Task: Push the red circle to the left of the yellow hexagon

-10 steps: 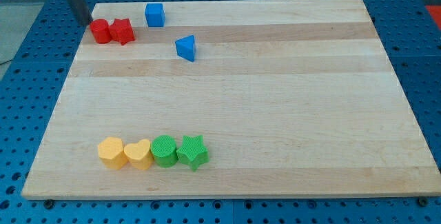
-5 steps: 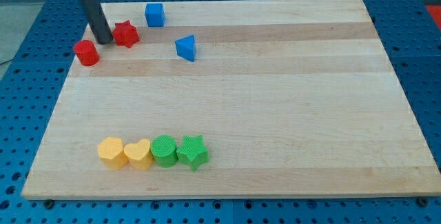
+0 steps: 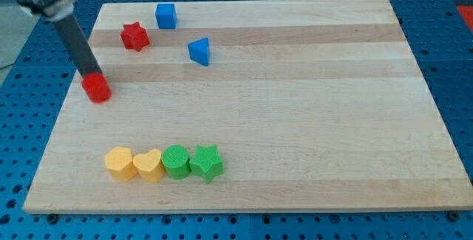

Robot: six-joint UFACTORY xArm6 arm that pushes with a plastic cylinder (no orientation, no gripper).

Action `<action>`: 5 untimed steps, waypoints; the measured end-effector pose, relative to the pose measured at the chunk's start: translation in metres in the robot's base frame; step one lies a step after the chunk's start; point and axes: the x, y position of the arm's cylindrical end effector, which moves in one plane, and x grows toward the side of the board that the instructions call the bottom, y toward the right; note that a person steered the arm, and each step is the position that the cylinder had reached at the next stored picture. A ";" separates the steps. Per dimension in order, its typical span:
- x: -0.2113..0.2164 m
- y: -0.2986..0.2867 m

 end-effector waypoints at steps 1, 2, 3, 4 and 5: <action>0.021 0.017; -0.009 0.018; 0.012 0.028; 0.076 0.018; 0.102 0.000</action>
